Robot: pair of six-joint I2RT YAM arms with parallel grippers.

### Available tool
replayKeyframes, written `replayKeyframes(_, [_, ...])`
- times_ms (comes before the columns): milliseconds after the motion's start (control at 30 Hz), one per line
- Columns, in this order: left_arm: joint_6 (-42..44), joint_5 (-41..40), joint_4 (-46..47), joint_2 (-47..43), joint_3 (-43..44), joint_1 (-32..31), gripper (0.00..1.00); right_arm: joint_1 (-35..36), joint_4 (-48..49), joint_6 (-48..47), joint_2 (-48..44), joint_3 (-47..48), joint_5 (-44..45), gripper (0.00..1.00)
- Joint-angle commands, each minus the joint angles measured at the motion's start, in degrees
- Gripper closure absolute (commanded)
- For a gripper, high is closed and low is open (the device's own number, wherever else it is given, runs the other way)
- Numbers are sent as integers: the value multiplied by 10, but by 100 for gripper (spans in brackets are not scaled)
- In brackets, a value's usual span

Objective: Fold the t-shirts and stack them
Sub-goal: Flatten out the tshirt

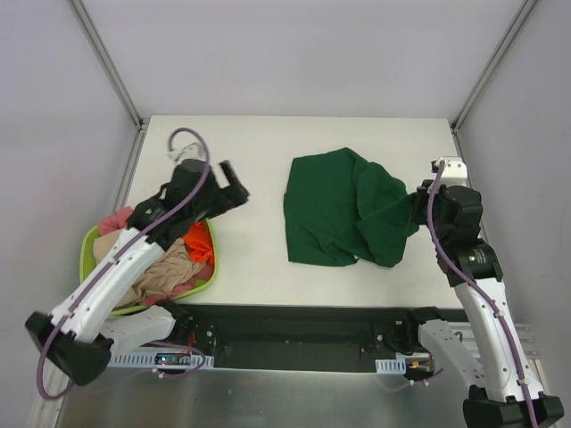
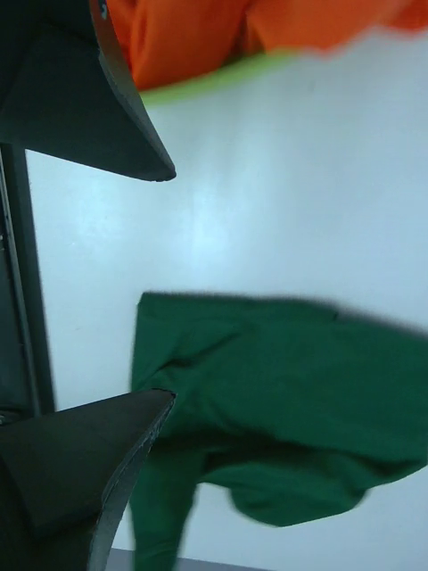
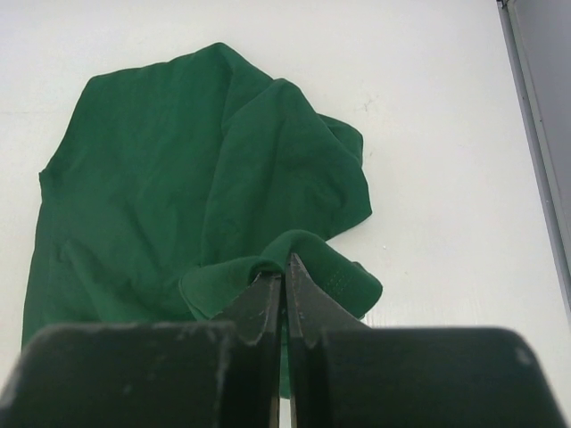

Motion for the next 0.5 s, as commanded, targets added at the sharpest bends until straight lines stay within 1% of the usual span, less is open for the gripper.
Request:
replayKeyframes(0, [62,74,20,137,63,-109,1,-3,-3,12,-3,1,25,100])
replayKeyframes(33, [76,88,20,171,73,-132,2,-4,-7,13,-3,0,32,100])
replayKeyframes(100, [85,84,19,233,90,-170,2,-4,-15,13,-3,-2,41,100])
replayKeyframes(167, [81,93,19,288,101,-186,3,-3,-20,11,-6,-7,51,100])
replayKeyframes(300, [59,91,18,362,94,-191,5,-4,-22,9,-13,-17,66,100])
replayKeyframes(467, [47,125,40,435,110,-196,10,-4,-18,14,2,-28,64,100])
